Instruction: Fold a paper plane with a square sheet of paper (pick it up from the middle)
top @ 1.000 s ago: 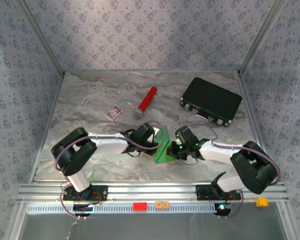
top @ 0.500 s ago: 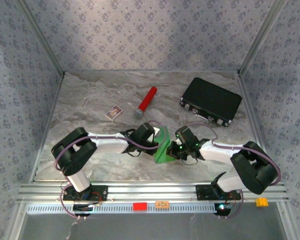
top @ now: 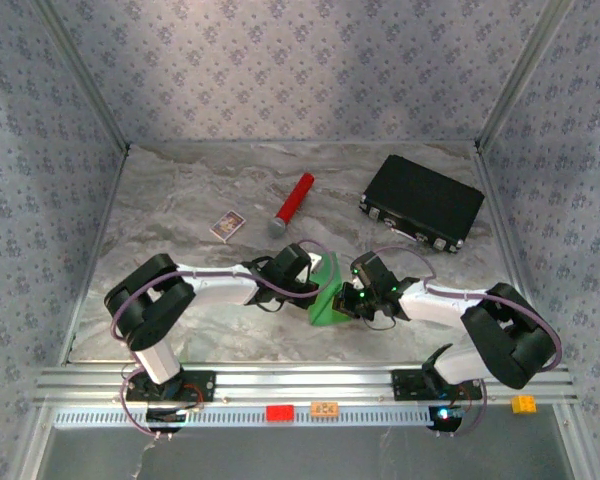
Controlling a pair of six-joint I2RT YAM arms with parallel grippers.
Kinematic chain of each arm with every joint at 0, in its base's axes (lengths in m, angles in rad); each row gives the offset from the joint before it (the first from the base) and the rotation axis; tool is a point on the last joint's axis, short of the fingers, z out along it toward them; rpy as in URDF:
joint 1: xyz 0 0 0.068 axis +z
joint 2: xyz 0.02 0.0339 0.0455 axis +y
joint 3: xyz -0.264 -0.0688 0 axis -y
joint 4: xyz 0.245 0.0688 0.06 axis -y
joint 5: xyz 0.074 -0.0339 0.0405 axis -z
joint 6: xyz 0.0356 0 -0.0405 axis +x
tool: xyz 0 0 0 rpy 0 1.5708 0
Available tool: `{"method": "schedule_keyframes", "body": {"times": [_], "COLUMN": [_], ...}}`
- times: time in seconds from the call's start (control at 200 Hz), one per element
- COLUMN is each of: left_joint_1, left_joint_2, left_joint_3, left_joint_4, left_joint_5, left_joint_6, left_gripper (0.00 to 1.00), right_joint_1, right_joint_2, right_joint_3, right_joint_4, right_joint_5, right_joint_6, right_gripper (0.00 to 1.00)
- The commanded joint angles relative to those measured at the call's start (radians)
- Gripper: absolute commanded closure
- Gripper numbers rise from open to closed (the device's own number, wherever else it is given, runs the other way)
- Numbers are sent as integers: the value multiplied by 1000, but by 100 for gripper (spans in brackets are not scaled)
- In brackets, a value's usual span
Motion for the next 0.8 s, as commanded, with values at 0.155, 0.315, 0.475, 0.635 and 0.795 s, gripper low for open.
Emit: {"method": "schedule_keyframes", "body": {"times": [0.155,0.315,0.475,0.635,0.795], "left_joint_1": [8,8,8,8,8], "left_joint_2": [23,33,41,44,50], "left_joint_3": [26,24,26,20,21], "left_joint_4": [14,13,11,8,13], "left_joint_5": [2,2,11,14,21], "left_joint_6": [13,12,10,7,7], "left_gripper": [100,100,100,100,100], "right_joint_1": [-6,-6,-6,-5,-6], "right_joint_2": [-12,-12,-15,-25,-79], "right_joint_3": [-18,-16,-18,-17,-14], "right_joint_4": [-55,-55,-56,-47,1], "right_joint_5": [32,33,35,37,27], "right_joint_6": [15,15,17,18,27], "right_gripper": [90,90,90,89,87]}}
